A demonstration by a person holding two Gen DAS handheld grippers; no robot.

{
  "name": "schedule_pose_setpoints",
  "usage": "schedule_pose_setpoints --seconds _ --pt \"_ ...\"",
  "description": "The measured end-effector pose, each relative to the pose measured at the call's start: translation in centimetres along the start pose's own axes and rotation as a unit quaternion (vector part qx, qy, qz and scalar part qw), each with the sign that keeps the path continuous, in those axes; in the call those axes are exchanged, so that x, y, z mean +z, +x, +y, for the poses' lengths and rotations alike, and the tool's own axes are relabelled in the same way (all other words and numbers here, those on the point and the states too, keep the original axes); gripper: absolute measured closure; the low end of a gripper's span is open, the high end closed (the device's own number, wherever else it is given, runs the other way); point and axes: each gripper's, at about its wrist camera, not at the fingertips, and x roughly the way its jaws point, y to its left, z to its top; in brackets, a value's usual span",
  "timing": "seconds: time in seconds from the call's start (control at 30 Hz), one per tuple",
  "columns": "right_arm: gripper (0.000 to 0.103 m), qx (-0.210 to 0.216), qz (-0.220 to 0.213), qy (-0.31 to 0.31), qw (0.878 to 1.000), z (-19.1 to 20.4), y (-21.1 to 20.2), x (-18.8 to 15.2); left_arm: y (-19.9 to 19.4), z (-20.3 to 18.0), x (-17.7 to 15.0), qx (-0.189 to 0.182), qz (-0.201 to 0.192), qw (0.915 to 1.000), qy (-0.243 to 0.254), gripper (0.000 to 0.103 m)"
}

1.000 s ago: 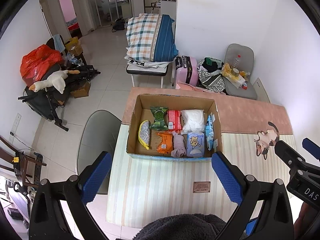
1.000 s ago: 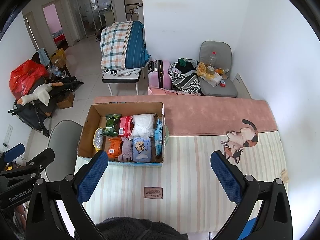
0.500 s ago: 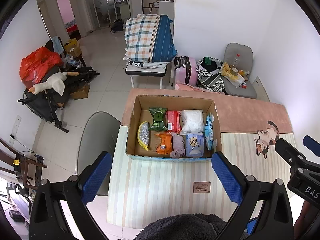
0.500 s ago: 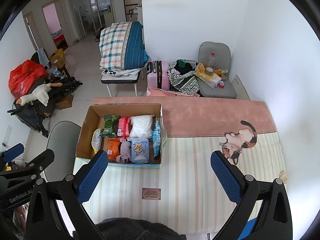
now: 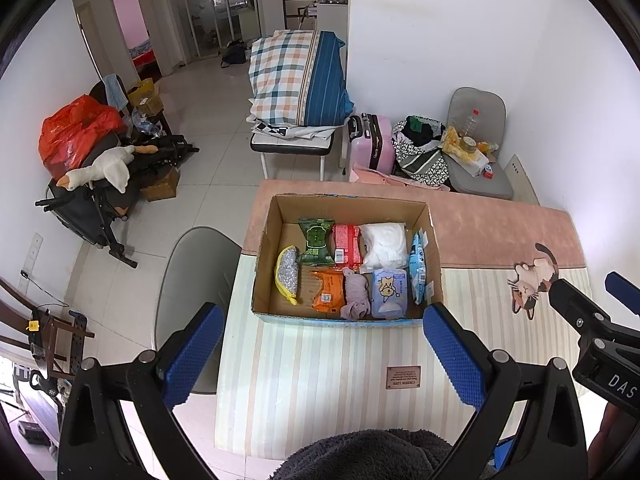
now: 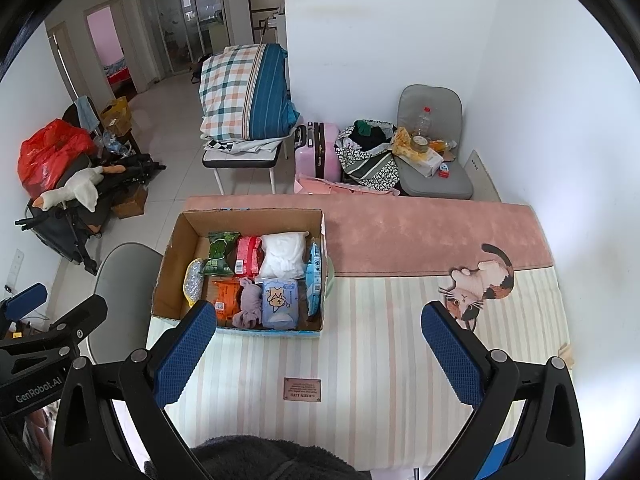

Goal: Organize soft objects

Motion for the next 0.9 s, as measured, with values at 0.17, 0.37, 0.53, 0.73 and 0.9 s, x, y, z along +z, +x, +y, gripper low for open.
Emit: schedule_pose_setpoints --seconds 0.17,0.37,0.53,0.73,0.9 --pt "0.0 -0.001 0.003 -0.003 1.0 -0.14 0.03 0.07 0.03 0.08 0.62 -0.002 0.002 1.0 0.001 0.001" --pt "0.0 0.0 0.005 -0.003 1.0 -0.5 0.04 0.02 0.17 0.09 0.7 -0.004 0.005 1.0 0.004 0.001" --pt "0.0 0.001 0.007 -0.005 1.0 -0.42 -0.01 -0.24 0.36 0.19 0.55 -0.003 0.003 1.0 0.003 0.001" --pt "0.0 0.001 0.006 -0.004 1.0 -0.41 -0.05 -0.53 0.39 0.28 0.51 -0.001 0.0 1.0 0.005 0.001" --pt "0.0 0.0 0.006 -0.005 1.0 -0.39 -0.01 -0.67 0.41 0.54 0.38 -0.002 0.001 1.0 0.005 0.001"
